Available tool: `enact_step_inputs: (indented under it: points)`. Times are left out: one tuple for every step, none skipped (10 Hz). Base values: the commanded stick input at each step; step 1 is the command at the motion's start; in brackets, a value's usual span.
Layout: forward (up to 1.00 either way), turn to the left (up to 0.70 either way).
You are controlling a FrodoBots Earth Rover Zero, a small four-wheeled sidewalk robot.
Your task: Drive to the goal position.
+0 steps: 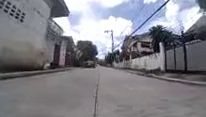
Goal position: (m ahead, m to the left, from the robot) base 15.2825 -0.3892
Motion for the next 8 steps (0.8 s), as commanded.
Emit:
enact_step_inputs:
  points:
    - [0.70,0.00]
    - [0.70,0.00]
    - [0.70,0.00]
    - [0.70,-0.04]
    - [0.70,-0.20]
    - [0.70,-0.35]
    - [0.70,-0.35]
    - [0.70,-0.25]
